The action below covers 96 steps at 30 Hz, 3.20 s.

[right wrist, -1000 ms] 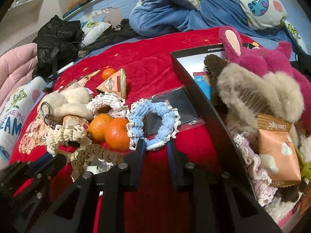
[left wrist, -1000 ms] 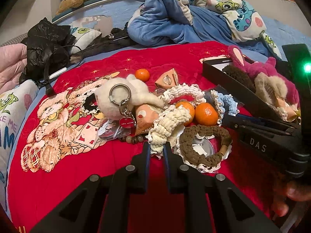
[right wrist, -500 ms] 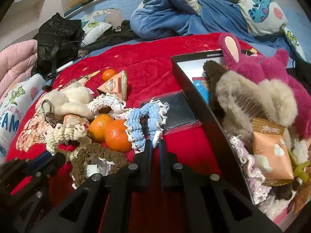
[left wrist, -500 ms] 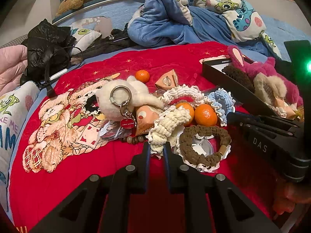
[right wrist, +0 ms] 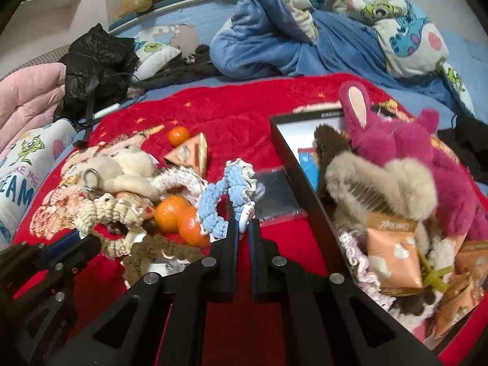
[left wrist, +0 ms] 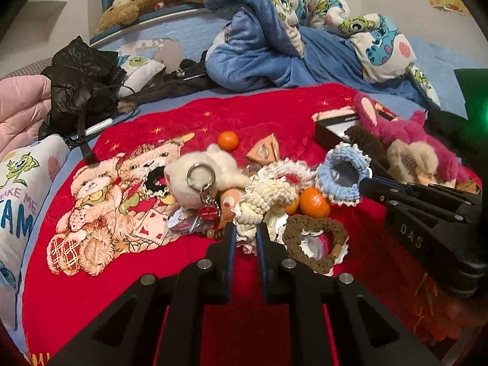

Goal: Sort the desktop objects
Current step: 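Grasp the cream rope scrunchie with the left gripper and lift it, then carry the blue scrunchie over the black tray with the right gripper while the left carries the cream scrunchie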

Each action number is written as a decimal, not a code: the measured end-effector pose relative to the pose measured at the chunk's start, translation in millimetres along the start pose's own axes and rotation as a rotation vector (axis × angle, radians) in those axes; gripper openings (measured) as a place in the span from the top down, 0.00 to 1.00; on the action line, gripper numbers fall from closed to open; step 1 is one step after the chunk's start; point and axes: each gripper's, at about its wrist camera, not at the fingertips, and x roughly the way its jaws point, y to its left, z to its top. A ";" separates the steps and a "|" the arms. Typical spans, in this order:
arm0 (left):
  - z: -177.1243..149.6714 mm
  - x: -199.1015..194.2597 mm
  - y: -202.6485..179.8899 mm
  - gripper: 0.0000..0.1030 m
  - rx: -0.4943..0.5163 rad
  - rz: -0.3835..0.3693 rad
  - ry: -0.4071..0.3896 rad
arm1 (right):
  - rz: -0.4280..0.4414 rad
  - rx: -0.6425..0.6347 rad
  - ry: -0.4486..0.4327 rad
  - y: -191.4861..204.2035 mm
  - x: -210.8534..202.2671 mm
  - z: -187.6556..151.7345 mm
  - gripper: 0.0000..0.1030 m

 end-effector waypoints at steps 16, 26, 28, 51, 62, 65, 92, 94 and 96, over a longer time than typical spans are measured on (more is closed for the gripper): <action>20.0 -22.9 -82.0 0.87 0.012 -0.130 -0.063 | -0.042 0.011 -0.057 -44.2 -39.3 -1.7 0.94; 25.5 -26.4 -165.3 0.87 0.079 -0.240 -0.080 | -0.105 0.089 -0.077 -120.4 -70.3 -8.5 0.94; 25.7 -26.3 -178.2 0.87 0.087 -0.251 -0.084 | -0.113 0.104 -0.081 -133.1 -75.3 -9.8 0.94; 35.0 -37.7 -195.1 0.87 0.095 -0.287 -0.136 | -0.143 0.158 -0.100 -184.9 -95.2 -13.5 0.94; 30.1 -33.6 -204.1 0.87 0.113 -0.290 -0.123 | -0.132 0.158 -0.094 -182.1 -105.6 -17.6 0.94; 29.7 -28.4 -204.5 0.87 0.109 -0.284 -0.113 | -0.141 0.163 -0.081 -185.0 -100.4 -21.0 0.94; 21.5 16.8 -223.2 0.86 0.161 -0.209 -0.049 | -0.115 0.233 -0.019 -197.5 -62.0 -27.0 0.95; 21.7 17.1 -222.5 0.86 0.155 -0.211 -0.048 | -0.110 0.236 -0.020 -198.5 -62.5 -26.9 0.95; 21.7 17.4 -221.6 0.86 0.148 -0.212 -0.048 | -0.107 0.231 -0.025 -198.1 -63.6 -26.1 0.94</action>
